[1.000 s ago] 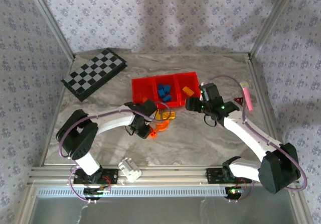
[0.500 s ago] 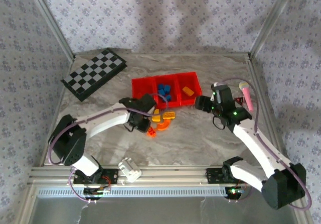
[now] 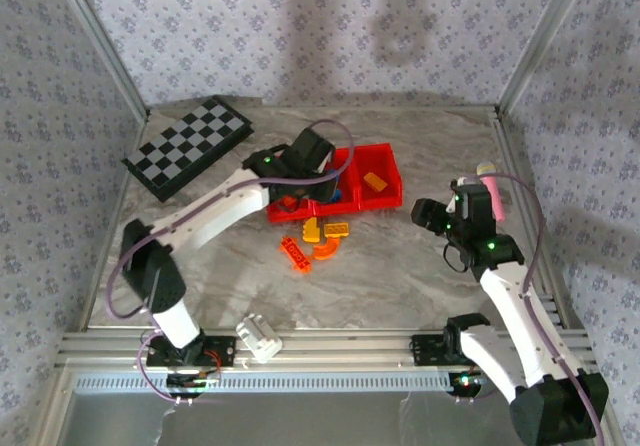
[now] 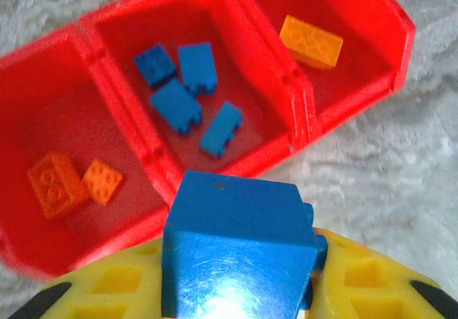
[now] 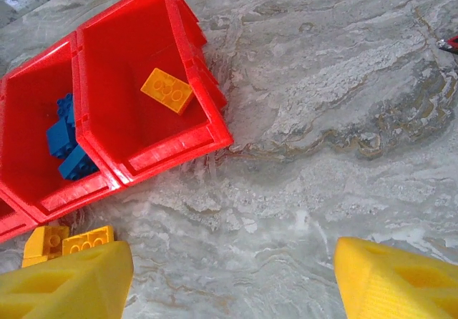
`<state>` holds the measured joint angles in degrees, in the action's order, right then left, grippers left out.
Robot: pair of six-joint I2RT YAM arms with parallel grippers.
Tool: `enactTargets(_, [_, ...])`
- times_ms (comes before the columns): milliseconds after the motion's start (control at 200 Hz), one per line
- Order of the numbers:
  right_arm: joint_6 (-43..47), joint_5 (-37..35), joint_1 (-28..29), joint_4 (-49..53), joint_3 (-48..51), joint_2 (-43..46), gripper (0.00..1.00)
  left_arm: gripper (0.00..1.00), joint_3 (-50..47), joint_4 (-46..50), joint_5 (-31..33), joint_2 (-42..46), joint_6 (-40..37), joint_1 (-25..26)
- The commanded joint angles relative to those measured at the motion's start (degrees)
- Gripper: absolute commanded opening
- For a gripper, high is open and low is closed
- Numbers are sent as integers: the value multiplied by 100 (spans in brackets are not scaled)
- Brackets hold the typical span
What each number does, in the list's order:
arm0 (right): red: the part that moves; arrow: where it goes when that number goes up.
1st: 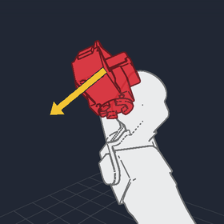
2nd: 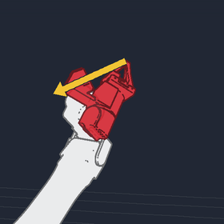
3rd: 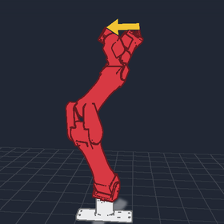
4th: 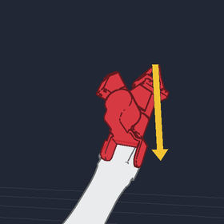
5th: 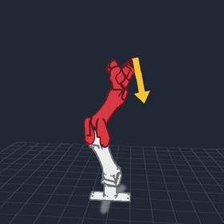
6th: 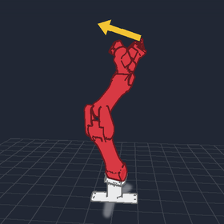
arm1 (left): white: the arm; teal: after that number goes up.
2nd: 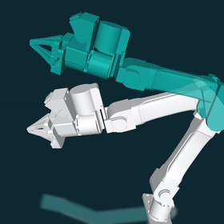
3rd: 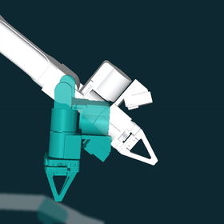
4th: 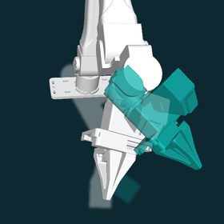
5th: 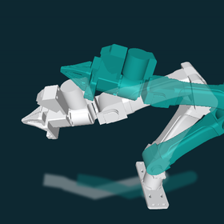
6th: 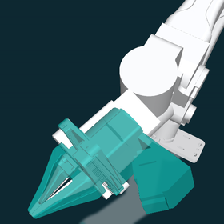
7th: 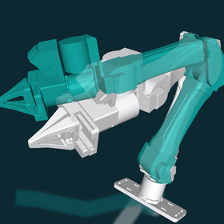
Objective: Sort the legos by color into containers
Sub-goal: Place the lego in the container.
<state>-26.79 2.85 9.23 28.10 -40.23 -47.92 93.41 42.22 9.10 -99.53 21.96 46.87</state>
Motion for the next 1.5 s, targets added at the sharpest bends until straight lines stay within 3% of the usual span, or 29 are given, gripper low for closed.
enactTargets(0, [-78,169,-44,212,92,146,76,0,583,-291,388,-679,-276,-3])
enactTargets(270, [5,139,-89,680,234,634,76,0,2472,338,478,-2343,-579,-58])
enactTargets(650, [95,293,-262,727,323,630,76,0,2429,411,239,-2614,-375,-484])
enactTargets(885, [95,383,-273,684,274,520,76,18,2502,331,64,-2786,-468,-506])
enactTargets(1074, [113,384,-282,800,261,572,76,27,2767,364,2,-3012,-519,-591])
enactTargets(1159, [114,392,-282,890,261,629,76,39,2864,349,-31,-3111,-525,-644])
enactTargets(1369, [2,354,-286,825,388,788,76,54,2887,222,-127,-3065,-602,-653])
enactTargets(1494, [-66,414,-289,770,413,733,76,69,2829,156,-53,-2903,-767,-591])
